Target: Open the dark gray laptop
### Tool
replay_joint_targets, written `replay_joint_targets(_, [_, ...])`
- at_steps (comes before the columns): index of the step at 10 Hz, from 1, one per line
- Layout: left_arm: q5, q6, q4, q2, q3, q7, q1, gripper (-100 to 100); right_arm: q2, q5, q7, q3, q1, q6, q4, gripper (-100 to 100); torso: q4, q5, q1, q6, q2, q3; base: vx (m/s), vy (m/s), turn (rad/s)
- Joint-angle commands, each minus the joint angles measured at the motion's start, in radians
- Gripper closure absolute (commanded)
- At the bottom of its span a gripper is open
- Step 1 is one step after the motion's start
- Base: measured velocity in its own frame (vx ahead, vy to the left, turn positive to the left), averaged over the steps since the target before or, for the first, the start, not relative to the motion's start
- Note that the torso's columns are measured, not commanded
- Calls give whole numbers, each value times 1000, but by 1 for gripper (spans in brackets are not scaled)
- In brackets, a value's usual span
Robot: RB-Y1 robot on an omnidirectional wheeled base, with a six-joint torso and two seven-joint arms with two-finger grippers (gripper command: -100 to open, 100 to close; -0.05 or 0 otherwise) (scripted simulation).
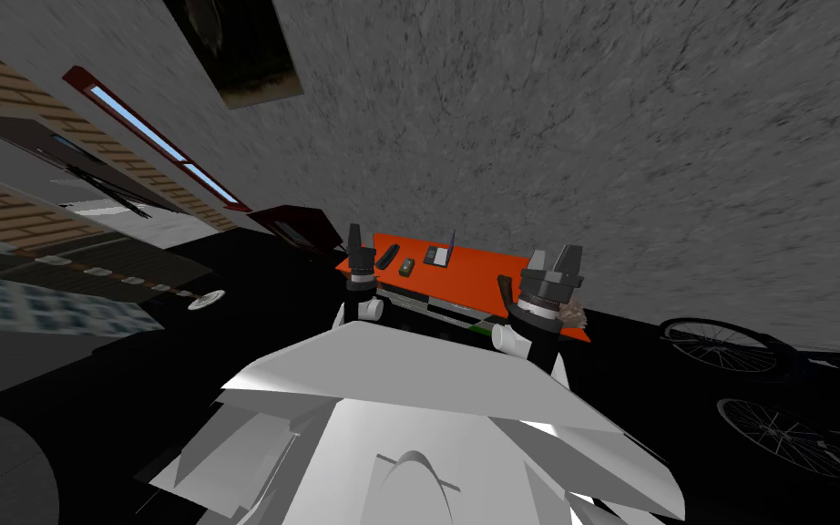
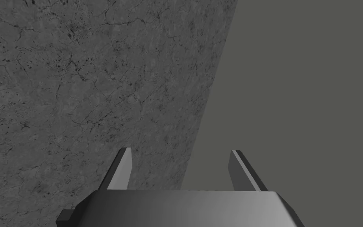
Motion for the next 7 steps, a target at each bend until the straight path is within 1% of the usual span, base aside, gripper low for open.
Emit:
replay_joint_targets(1, [0,0,0,0,0,0,0,0,0,0,0,0,0,0,0,0,41,0,0,0,40,-82,0,0,0])
replay_joint_targets(3, [0,0,0,0,0,0,0,0,0,0,0,0,0,0,0,0,176,0,0,0,175,-351,0,0,0])
replay_joint_targets(7, [0,0,0,0,0,0,0,0,0,0,0,0,0,0,0,0,470,0,0,0,470,-939,0,0,0])
